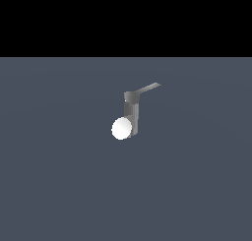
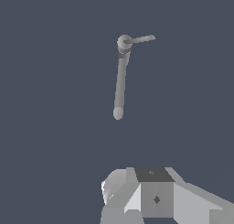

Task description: Turn on the faucet by rotating a designated handle.

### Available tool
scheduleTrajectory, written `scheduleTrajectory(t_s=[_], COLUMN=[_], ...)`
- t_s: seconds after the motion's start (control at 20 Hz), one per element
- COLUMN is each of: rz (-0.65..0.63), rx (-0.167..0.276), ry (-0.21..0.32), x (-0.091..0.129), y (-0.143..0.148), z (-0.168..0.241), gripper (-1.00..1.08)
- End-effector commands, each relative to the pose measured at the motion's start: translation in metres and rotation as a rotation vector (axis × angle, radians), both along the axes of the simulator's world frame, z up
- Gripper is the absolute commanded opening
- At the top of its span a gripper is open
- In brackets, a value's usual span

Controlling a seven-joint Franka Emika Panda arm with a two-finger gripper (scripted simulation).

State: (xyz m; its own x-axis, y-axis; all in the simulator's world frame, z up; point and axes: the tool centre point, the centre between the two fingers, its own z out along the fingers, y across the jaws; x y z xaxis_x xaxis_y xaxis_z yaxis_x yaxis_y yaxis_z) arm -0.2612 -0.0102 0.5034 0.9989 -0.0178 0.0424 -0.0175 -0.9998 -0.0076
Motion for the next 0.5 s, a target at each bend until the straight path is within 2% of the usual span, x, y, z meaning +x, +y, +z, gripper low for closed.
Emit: scheduleTrajectory(t_s=[0.0, 0.45], rz=[0.000, -0.051], rx=[0.000, 0.001], ry=[0.000, 0.001], x=[0.0000, 0.0099], y=[0.0000, 0.0058], z=[0.0000, -0.0099], gripper=[-1.00, -1.00])
